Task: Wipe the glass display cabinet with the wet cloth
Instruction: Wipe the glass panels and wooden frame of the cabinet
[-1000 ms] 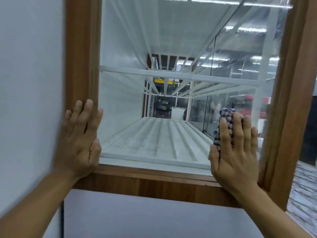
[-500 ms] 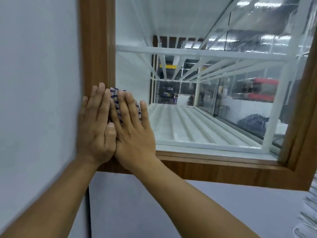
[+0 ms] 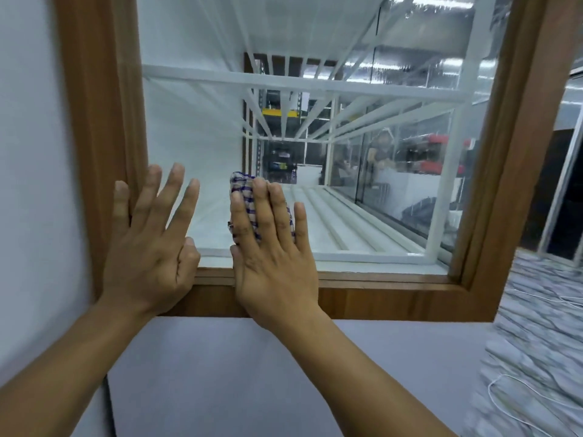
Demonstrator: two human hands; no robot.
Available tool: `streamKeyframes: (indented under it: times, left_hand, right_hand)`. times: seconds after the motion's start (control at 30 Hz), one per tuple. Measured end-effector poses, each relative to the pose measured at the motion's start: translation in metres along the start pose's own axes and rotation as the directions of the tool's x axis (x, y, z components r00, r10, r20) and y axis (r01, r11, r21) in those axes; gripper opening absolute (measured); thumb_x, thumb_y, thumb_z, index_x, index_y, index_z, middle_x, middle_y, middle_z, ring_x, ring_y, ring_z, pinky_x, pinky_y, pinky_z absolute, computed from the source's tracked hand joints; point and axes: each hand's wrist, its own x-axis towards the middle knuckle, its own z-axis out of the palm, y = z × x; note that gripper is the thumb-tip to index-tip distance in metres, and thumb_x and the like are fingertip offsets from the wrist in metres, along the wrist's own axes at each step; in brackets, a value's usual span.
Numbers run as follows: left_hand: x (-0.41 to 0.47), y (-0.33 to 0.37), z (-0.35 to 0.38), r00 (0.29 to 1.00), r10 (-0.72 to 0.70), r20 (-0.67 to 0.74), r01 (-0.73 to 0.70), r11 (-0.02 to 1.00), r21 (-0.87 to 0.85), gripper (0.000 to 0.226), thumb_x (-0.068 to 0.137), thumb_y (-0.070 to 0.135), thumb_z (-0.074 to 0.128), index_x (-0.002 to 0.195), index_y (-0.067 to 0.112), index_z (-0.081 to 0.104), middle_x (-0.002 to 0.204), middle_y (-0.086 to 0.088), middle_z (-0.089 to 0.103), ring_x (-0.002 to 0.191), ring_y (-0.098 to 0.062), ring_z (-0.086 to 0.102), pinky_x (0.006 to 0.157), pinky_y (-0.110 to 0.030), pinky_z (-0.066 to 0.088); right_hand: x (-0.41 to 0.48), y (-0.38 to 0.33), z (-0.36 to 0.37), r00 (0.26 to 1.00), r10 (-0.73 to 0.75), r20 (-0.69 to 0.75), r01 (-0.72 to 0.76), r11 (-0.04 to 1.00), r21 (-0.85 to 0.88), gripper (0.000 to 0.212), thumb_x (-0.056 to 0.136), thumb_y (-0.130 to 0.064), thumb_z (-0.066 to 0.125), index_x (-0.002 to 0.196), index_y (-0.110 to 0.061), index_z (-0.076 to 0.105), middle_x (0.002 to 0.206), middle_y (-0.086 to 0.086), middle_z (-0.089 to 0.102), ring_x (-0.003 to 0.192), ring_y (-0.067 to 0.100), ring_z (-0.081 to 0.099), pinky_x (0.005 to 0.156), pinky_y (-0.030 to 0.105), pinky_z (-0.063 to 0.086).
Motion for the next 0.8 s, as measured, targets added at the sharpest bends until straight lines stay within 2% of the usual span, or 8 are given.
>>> streamKeyframes:
  times: [0.13,0.23,0.37,0.47,0.6,0.8]
  left_hand:
    - [0.006,0.02,0.001,0.998,0.003,0.063,0.001,0.998,-0.068,0.073,0.089,0.025,0.034,0.16,0.01,0.024,0.171,-0.012,0.014,0.159,-0.035,0.008,0.127,-0.057,-0.001]
    - [0.007,0.031,0.002,0.994,0.043,0.098,-0.035,0.996,-0.082,0.073,0.089,0.024,0.034,0.16,0.01,0.023,0.171,-0.011,0.011,0.159,-0.033,0.005,0.127,-0.056,-0.001]
    - [0.004,0.036,-0.003,0.992,0.056,0.116,-0.045,0.994,-0.097,0.072,0.09,0.024,0.033,0.159,0.007,0.025,0.171,-0.011,0.011,0.159,-0.033,0.005,0.128,-0.054,-0.003]
    - [0.0,0.04,-0.003,0.991,0.037,0.13,-0.025,0.996,-0.091,0.071,0.091,0.025,0.032,0.159,0.006,0.026,0.171,-0.011,0.011,0.159,-0.034,0.006,0.128,-0.05,-0.003]
    - [0.001,0.052,0.006,0.989,0.009,0.145,0.004,0.996,-0.088,0.072,0.092,0.027,0.032,0.16,0.007,0.023,0.172,-0.012,0.008,0.159,-0.035,0.005,0.128,-0.052,-0.001]
    - [0.031,0.081,0.018,0.999,0.001,0.041,0.004,0.994,-0.11,0.072,0.091,0.03,0.034,0.16,0.011,0.024,0.171,-0.013,0.011,0.158,-0.037,0.007,0.127,-0.058,0.003]
  right_hand:
    - [-0.009,0.036,-0.012,0.998,0.048,-0.039,-0.048,0.999,0.012,0.065,0.107,-0.033,0.038,0.164,-0.017,0.011,0.173,0.011,0.003,0.16,0.027,-0.003,0.13,0.052,0.003]
    - [-0.014,0.066,-0.022,0.992,0.104,-0.067,-0.102,0.994,0.025,0.067,0.105,-0.032,0.036,0.164,-0.016,0.009,0.172,0.012,-0.001,0.16,0.027,-0.007,0.13,0.051,-0.001]
    - [-0.033,0.137,-0.043,0.981,0.174,-0.085,-0.177,0.984,-0.03,0.07,0.105,-0.03,0.037,0.163,-0.012,0.0,0.171,0.015,-0.007,0.159,0.033,-0.007,0.129,0.052,-0.006]
    - [-0.058,0.186,-0.062,0.969,0.228,-0.096,-0.233,0.971,-0.043,0.07,0.104,-0.029,0.039,0.164,-0.01,0.007,0.172,0.019,-0.001,0.159,0.034,-0.005,0.13,0.049,-0.004]
    - [-0.066,0.191,-0.06,0.981,0.178,-0.076,-0.183,0.981,-0.065,0.07,0.103,-0.026,0.041,0.164,-0.012,0.009,0.172,0.018,0.0,0.16,0.033,-0.004,0.13,0.045,-0.006]
    - [-0.062,0.187,-0.059,0.966,0.222,-0.133,-0.226,0.974,-0.02,0.07,0.1,-0.029,0.036,0.164,-0.017,0.011,0.173,0.012,0.004,0.161,0.03,0.001,0.131,0.045,0.001]
